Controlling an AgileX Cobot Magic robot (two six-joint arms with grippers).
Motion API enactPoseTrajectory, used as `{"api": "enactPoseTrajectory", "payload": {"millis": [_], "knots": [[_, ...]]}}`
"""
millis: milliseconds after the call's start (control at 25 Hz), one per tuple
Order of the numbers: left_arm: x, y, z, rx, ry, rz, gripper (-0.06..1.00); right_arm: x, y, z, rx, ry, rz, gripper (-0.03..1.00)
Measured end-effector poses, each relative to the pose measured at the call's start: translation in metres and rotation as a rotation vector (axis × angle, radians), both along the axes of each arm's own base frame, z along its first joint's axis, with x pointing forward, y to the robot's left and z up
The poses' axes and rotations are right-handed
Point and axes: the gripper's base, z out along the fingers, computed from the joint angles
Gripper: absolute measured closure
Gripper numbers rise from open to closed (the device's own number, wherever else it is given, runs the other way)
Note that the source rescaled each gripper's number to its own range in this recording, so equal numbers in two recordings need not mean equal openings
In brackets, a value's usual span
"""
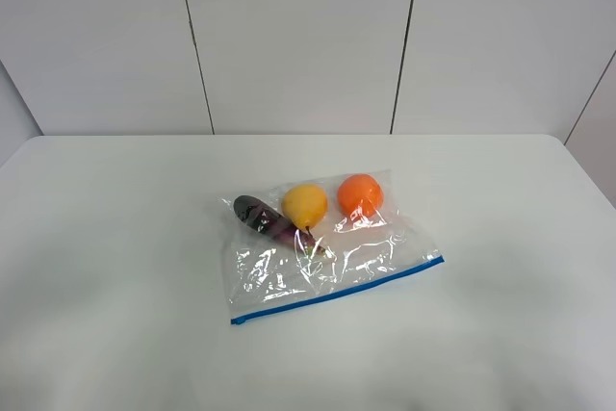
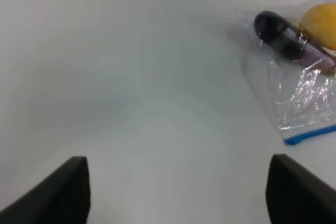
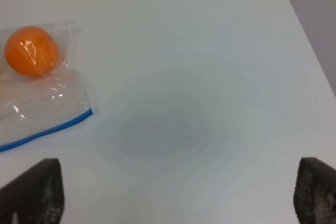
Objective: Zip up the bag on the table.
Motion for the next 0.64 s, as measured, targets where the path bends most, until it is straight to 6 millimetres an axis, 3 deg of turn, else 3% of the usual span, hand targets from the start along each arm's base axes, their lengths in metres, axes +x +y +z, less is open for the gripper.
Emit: {"api": "enactPoseTrajectory", "payload": {"millis": [640], "knots": [[0.0000, -0.0001, 0.0000, -0.001, 0.000, 0.000, -0.05, 0.0000, 0.0000, 0.0000, 0.000, 0.000, 0.000, 0.01]]}}
